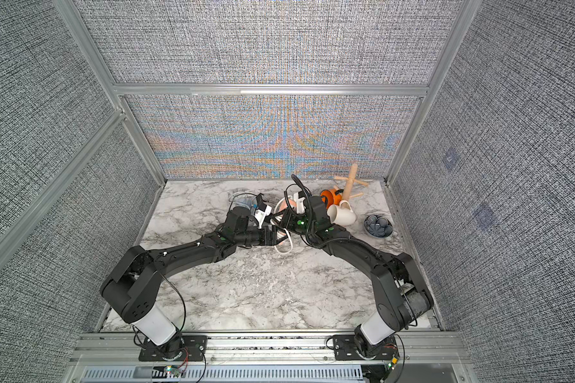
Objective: Unwrap the cord wrapped around the power strip
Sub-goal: Adjust the power strip.
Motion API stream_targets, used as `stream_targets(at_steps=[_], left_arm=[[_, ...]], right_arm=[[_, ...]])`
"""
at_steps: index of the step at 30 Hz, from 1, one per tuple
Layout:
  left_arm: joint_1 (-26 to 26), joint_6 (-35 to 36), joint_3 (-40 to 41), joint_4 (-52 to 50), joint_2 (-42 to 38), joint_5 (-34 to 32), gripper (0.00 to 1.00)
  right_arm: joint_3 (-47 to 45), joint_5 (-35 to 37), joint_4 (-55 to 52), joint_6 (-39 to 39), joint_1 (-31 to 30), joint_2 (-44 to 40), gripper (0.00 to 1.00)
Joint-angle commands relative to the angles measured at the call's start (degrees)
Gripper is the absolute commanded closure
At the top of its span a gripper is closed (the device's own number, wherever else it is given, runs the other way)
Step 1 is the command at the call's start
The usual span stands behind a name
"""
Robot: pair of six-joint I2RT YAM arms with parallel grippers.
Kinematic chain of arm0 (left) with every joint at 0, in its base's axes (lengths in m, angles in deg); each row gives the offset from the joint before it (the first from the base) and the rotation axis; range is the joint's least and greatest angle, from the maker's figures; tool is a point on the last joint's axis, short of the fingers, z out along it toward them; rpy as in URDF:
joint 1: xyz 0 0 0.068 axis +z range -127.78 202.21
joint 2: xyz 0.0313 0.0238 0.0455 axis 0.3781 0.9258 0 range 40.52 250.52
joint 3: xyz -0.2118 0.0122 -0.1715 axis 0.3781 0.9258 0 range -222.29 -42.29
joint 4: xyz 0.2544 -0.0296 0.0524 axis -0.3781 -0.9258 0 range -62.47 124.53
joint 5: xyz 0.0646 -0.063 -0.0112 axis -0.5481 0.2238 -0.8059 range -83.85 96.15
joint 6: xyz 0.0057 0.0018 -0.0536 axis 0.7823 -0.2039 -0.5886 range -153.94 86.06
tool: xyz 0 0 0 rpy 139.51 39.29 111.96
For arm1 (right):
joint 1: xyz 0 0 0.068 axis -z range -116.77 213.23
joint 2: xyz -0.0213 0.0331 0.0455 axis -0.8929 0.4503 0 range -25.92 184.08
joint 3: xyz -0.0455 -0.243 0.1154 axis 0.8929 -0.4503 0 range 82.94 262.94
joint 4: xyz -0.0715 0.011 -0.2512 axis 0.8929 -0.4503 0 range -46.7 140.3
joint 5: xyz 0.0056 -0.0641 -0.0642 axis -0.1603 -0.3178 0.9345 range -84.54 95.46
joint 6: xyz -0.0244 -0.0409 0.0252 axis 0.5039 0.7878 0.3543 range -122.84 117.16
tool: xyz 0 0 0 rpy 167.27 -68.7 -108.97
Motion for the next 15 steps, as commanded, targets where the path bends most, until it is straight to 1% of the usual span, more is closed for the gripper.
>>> stream_targets(at_steps=[1,3,5,10,13,15], left_arm=[[-0.05,2.24,-0.24,3.21,-2.1,4.7,0.01],[0.29,3.0,-0.33,1.73,-2.82,5.4,0.01],[1.04,3.61,-0.57,-0.03,-3.65,7.03,0.01],[4.71,3.65,-0.02,-1.59,-7.72,14.45,0.01],[6.69,3.77,-0.28,-4.58,-9.7,15.24,0.01],[8.17,1.12,-0.24,-3.91,-10.03,15.07,0.01]], right_arm=[[1.61,-1.13,-0.88,3.6,0.77,0.66,0.75],[3.0,-2.52,-2.99,5.51,1.47,1.38,0.78],[4.71,-4.34,-5.69,8.25,2.18,2.29,0.79],[8.32,-7.86,-12.6,16.39,4.32,4.2,0.8],[10.2,-10.26,-15.69,22.2,4.92,5.0,0.8],[11.88,-10.53,-18.86,26.89,4.85,5.49,0.81]])
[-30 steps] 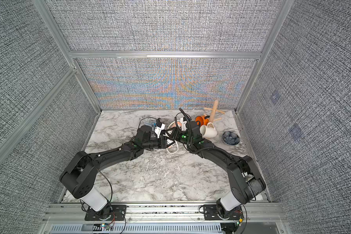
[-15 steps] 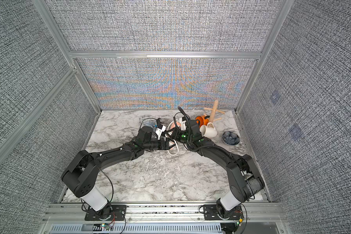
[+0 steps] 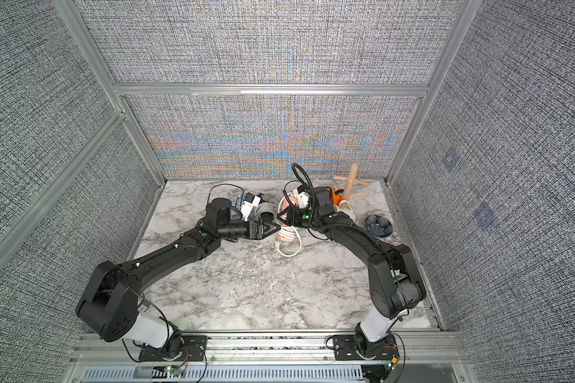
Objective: Unwrap the cord wrapped around the power strip
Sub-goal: Adjust the power strip.
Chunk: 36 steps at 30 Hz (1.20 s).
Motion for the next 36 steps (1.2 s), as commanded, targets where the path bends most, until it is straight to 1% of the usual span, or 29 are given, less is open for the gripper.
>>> stream_targets(at_steps=[1,4,7,10,11,14,16,19,22,28,32,36], left_arm=[[2.14,-3.73,-0.09,-0.19,-0.3,1.54,0.03],[3.69,-8.56,-0.66,1.73,2.33,-0.82,0.1],[3.9,-13.59,-0.34,8.26,5.58,-2.35,0.17],[3.86,-18.34,0.27,16.32,8.32,-2.62,0.22],[3.77,-19.1,0.24,17.66,8.88,-2.63,0.24],[3.69,-19.91,0.16,18.88,9.71,-2.83,0.29],[3.71,-19.78,0.67,19.12,9.24,-3.7,0.36],[3.69,-18.67,0.4,17.22,8.88,-4.42,0.4],[3.65,-17.58,-0.62,14.9,9.11,-4.83,0.42],[3.34,-15.42,-1.99,11.35,10.28,-6.45,0.42],[2.47,-14.73,-3.07,10.74,11.65,-6.57,0.4],[1.71,-14.38,-3.9,10.27,12.81,-6.55,0.4]], right_arm=[[2.25,-3.15,-4.22,11.08,-0.19,0.29,0.81],[2.78,-4.4,-6.8,18.33,-0.67,-0.1,0.82],[4.0,-4.96,-10.41,22.75,-0.78,0.53,0.83],[4.81,-5.1,-12.3,24.02,-1.24,1.28,0.83],[4.91,-5.09,-12.41,23.91,-1.53,1.38,0.83],[5.5,-5.09,-12.37,23.2,-2.14,1.81,0.83],[6.0,-4.69,-12.45,22.61,-2.52,2.45,0.83],[6.94,-3.61,-13.5,22.33,-2.96,3.46,0.83],[7.39,-3.78,-13.47,21.7,-3.29,4.38,0.84],[7.94,-4.13,-12.59,20.49,-4.48,5.39,0.85],[8.39,-4.06,-12.46,20.11,-5.33,5.81,0.85],[8.7,-3.96,-12.39,19.61,-6.02,5.96,0.85]])
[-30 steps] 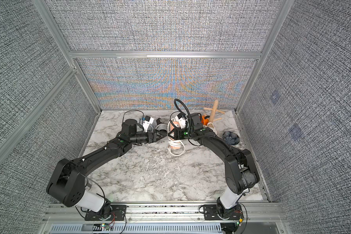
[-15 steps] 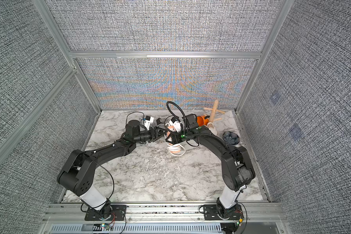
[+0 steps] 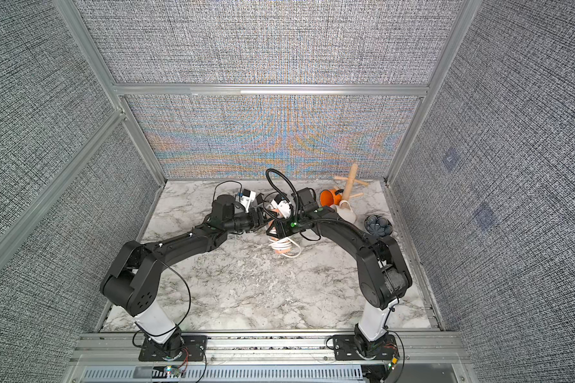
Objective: Unwrap the cord wrapped around the power strip
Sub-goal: Adjust the power strip.
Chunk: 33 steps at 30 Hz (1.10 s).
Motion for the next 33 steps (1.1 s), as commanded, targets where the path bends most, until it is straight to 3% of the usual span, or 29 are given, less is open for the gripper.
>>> stream_targets(at_steps=[1,5,13,16,20,23,30,33], left_arm=[[-0.48,1.32,-0.8,-0.16,0.67,-0.05,0.4],[-0.59,1.31,-0.77,-0.24,1.03,-0.2,0.45],[-0.59,-4.2,-0.22,3.45,3.46,-0.35,0.69],[-0.59,-5.64,0.11,4.06,4.28,-0.72,0.76],[-0.59,-6.14,0.51,3.65,4.58,-1.28,0.82],[-0.46,-5.94,0.29,2.91,4.59,-1.52,0.86],[0.18,-8.71,1.15,4.63,5.37,-2.24,0.93],[0.54,-10.25,1.79,6.35,5.62,-2.46,0.96]], right_arm=[[0.86,-0.69,2.32,-0.14,-0.6,0.15,0.85],[0.96,0.03,1.66,0.37,-1.0,0.27,0.85],[2.99,0.38,-1.38,2.75,-1.15,1.02,0.81],[3.99,0.0,-2.58,3.63,-1.11,1.2,0.7],[5.87,-0.72,-4.84,4.91,-0.92,1.09,0.39],[7.54,-0.8,-7.01,5.37,-0.38,0.26,0.25],[8.17,1.91,-10.2,4.4,2.05,-4.79,0.08],[4.42,2.62,-7.46,3.25,3.24,-8.42,0.07]])
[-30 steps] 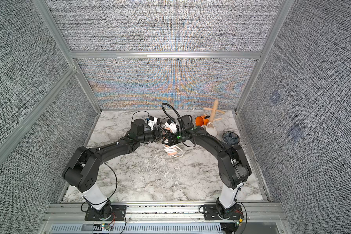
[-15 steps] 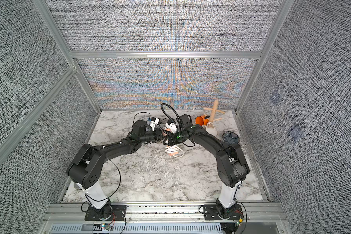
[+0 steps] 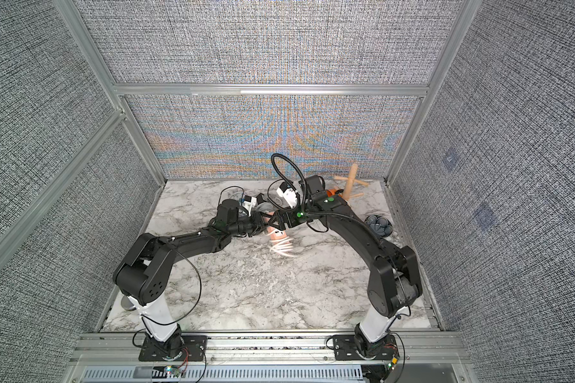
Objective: Unwrap the cord wrapped around the power strip
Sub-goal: Adjust the power strip, then move the power cord to the center of the board.
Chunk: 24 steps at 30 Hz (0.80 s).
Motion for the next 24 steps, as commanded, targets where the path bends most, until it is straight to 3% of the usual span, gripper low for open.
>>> stream_targets(at_steps=[1,7,11,21,24], left_arm=[[0.12,-2.61,0.04,2.26,0.01,-0.42,0.96],[0.62,-4.08,0.45,3.5,0.21,0.23,1.0],[0.9,-4.66,-0.13,2.98,0.51,0.32,1.0],[2.89,-14.87,1.03,10.65,-0.21,1.24,1.0],[3.19,-13.19,-0.32,6.1,-3.71,0.89,1.0]], right_arm=[[-4.59,-0.09,4.27,-0.31,1.02,-3.44,0.08],[-22.59,0.8,12.0,3.38,1.93,-14.18,0.22],[-30.53,0.95,15.77,-0.05,1.99,-17.79,0.27],[-40.72,-1.28,29.76,-12.62,4.8,-18.62,0.47],[-41.0,4.95,28.66,-16.93,6.09,-17.69,0.58]])
